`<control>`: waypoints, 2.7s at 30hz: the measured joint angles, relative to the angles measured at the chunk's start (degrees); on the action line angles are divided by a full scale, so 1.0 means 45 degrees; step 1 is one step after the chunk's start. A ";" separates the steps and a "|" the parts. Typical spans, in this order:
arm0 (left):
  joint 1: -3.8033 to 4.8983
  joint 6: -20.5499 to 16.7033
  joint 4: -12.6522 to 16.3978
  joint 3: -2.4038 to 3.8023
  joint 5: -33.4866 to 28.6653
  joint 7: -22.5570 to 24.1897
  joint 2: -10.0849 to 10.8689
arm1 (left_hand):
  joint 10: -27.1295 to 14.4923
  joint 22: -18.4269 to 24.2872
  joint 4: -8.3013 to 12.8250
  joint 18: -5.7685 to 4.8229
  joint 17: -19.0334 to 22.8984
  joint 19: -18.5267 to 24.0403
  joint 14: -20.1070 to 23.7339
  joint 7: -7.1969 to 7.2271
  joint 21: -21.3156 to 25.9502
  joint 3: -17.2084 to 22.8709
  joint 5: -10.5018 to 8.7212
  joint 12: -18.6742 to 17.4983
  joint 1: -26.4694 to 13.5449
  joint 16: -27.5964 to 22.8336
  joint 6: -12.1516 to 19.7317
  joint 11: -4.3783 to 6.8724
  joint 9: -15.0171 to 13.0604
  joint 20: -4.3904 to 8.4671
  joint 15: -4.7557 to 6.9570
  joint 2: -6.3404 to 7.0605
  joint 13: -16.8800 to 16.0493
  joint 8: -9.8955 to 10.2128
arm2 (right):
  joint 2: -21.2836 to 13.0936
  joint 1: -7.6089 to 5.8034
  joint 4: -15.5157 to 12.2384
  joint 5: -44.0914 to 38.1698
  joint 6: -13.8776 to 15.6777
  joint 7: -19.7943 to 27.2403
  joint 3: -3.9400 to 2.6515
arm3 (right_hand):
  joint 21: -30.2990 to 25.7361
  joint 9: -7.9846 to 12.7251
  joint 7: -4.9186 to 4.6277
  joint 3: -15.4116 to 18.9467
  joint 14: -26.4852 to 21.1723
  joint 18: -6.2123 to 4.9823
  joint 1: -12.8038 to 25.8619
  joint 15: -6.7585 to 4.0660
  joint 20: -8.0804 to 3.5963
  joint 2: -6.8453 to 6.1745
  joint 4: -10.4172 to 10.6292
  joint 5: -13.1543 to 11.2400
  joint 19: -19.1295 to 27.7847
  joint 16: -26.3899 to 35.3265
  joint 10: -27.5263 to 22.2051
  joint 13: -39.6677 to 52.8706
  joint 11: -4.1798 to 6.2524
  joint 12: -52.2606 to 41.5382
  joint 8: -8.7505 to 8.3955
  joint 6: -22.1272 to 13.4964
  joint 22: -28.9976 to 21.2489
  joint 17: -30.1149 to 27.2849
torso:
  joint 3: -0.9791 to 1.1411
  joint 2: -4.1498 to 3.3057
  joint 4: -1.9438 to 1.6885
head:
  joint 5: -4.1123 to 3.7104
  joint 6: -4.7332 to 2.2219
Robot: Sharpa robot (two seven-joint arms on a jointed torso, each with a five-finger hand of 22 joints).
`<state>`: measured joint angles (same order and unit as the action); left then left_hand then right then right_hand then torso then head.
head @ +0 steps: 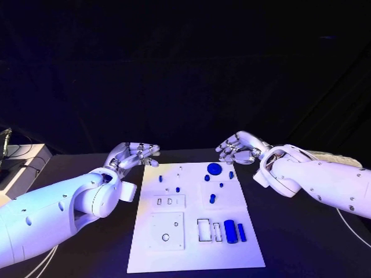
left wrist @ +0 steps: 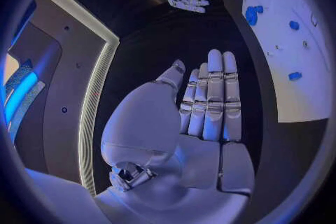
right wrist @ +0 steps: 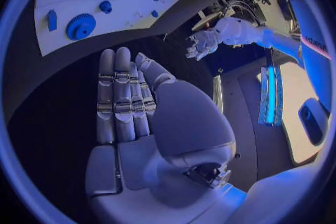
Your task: Assemble the parts on the task board
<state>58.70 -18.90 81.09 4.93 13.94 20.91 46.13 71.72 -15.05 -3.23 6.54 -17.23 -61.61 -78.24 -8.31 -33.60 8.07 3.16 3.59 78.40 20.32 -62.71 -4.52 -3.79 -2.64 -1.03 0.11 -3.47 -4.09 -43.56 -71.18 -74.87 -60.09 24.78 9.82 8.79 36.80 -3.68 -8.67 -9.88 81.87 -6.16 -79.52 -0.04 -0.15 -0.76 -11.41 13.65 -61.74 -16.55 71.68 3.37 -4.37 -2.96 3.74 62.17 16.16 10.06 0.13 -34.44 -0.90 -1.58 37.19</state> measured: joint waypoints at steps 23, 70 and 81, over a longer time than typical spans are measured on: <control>-0.0033 -0.0047 0.1486 0.0517 0.0648 -0.0427 0.0671 | -0.0045 -0.3202 0.0254 -0.0139 -0.4053 0.1585 0.1649 0.0075 -0.4512 -0.0147 -0.0004 0.0001 -0.0228 0.5270 0.0080 0.0018 0.0002 0.0458 0.0139 0.0085 -0.0040 0.0005 | 0.1287 0.0167 0.0233 -0.6173 -0.0680 -0.3686 -0.0013 | 0.3941 -0.0036 0.0108 -0.0407 0.0070 -0.0419 0.1008 -0.0166 -0.0301 -0.1585 0.1010 0.0617 -0.3299 -0.9515 -0.1341 0.0036 -0.0183 -0.0049 0.0000 0.0196 0.4903 0.4370 | -0.0039 -0.0791 -0.0441 | -0.0411 0.0067; -0.0032 -0.0123 0.1580 0.0607 0.0771 -0.0765 0.0942 | -0.0740 -0.3486 0.0422 0.0023 -0.3256 0.1841 0.1832 -0.0023 -0.5131 -0.0245 -0.0004 0.0003 -0.0328 0.6320 0.0355 -0.0179 0.0006 0.0289 0.0046 0.0087 -0.0035 0.0005 | 0.1336 0.0239 0.0088 -0.7885 -0.1939 -0.5113 -0.0017 | 0.3709 -0.0031 0.0167 -0.2290 -0.0159 -0.0696 0.1469 -0.0175 -0.0238 -0.1693 0.0816 0.1157 -0.4183 -1.0179 -0.1717 0.0017 -0.0295 -0.0049 -0.0001 0.0660 0.9741 0.3918 | -0.0076 -0.0964 -0.0543 | -0.0354 0.0342; -0.0032 -0.0113 0.1584 0.0608 0.0775 -0.0800 0.0961 | -0.0740 -0.3521 0.0456 0.0022 -0.3185 0.1932 0.1899 -0.0023 -0.5230 -0.0211 -0.0003 0.0002 -0.0328 0.6454 0.0354 -0.0179 0.0006 0.0291 -0.0022 0.0087 -0.0035 0.0005 | 0.1517 0.0239 0.0263 -0.7850 -0.2022 -0.5092 -0.0020 | 0.3021 -0.0030 0.0126 -0.2423 -0.0158 -0.0679 0.1469 -0.0175 -0.0260 -0.1693 0.0827 0.1156 -0.4435 -1.0223 -0.1672 0.0018 -0.0250 -0.0048 -0.0001 0.0620 1.0627 0.3904 | -0.0073 -0.0963 -0.0542 | -0.0319 0.0402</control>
<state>58.55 -19.40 88.22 7.67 17.43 17.30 50.46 68.39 -30.89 -1.18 6.64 -31.56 -52.92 -69.70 -8.41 -57.13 7.12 3.14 3.60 76.93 49.37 -61.12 -5.33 -3.77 -1.33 -1.13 0.50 -3.62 -4.07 -36.73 -70.10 -73.68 -95.42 15.69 -13.09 8.70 50.40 -3.82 -8.10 -20.79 81.16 -9.21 -72.90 -0.83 -1.32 -8.38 -7.69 18.85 -81.69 -62.55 64.16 3.45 -5.49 -3.18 3.74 64.96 63.98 27.63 -0.20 -38.77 -3.34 -3.02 39.00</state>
